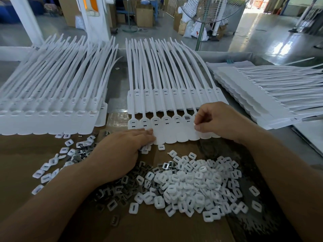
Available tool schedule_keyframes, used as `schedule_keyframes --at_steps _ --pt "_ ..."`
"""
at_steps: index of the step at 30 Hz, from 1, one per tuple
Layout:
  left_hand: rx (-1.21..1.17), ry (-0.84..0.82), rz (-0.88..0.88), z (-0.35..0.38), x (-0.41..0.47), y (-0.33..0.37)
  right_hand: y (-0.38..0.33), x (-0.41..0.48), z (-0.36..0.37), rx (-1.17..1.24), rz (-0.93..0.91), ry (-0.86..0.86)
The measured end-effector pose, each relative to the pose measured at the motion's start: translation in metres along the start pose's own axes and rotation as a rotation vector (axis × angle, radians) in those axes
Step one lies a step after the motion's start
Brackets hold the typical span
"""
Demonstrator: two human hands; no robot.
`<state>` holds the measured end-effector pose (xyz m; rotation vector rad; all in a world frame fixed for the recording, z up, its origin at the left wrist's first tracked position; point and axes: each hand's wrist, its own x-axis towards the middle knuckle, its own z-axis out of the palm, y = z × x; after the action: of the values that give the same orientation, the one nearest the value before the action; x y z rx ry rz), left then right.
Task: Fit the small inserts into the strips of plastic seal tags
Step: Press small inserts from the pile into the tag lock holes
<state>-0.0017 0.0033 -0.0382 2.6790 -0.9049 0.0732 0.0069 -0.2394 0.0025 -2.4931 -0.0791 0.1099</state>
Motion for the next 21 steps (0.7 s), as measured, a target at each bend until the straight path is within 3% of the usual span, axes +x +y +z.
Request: schedule_keyframes --at_steps 11,21 --pt "-0.009 -0.003 0.016 0.0 0.002 0.0 0.003 0.031 0.009 0.095 -0.019 0.174" --pt "-0.011 0.003 0.035 0.0 0.0 0.001 0.005 0.036 0.017 0.018 0.0 0.11"
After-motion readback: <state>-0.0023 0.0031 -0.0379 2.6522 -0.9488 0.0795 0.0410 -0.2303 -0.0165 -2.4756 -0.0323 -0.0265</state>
